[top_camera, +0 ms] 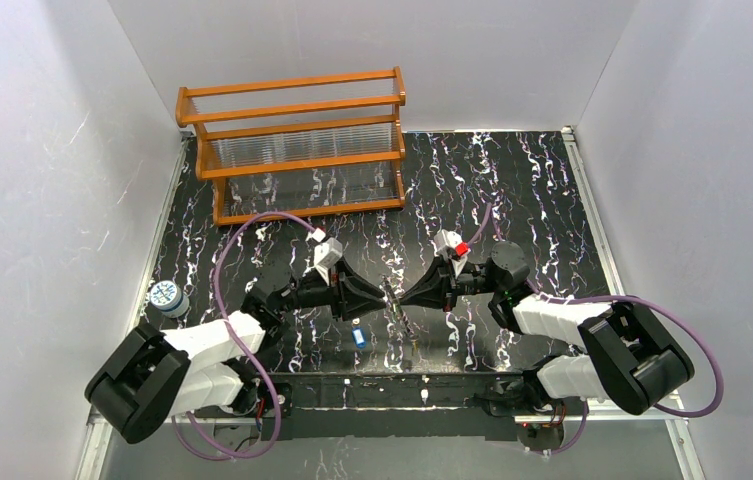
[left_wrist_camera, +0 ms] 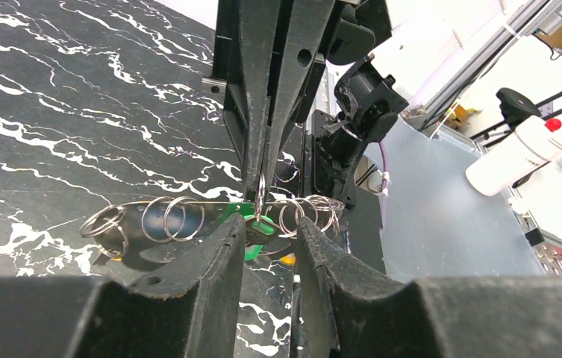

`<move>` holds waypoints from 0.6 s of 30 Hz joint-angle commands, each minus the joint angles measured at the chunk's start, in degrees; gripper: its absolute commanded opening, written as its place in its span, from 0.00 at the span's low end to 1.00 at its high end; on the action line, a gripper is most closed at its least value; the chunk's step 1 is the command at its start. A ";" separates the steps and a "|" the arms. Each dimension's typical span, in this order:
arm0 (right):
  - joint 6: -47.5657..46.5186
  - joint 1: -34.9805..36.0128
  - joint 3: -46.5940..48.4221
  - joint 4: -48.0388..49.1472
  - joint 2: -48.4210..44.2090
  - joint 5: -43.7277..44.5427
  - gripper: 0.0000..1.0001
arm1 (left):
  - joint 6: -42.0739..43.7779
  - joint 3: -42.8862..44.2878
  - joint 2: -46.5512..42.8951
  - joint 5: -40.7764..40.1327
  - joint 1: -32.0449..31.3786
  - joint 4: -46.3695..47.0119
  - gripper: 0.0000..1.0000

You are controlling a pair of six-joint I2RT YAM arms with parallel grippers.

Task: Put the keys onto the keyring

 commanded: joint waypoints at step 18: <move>0.80 -0.27 1.12 3.42 -1.92 -1.13 0.01 | 7.70 0.78 2.55 -2.55 -4.57 2.41 0.22</move>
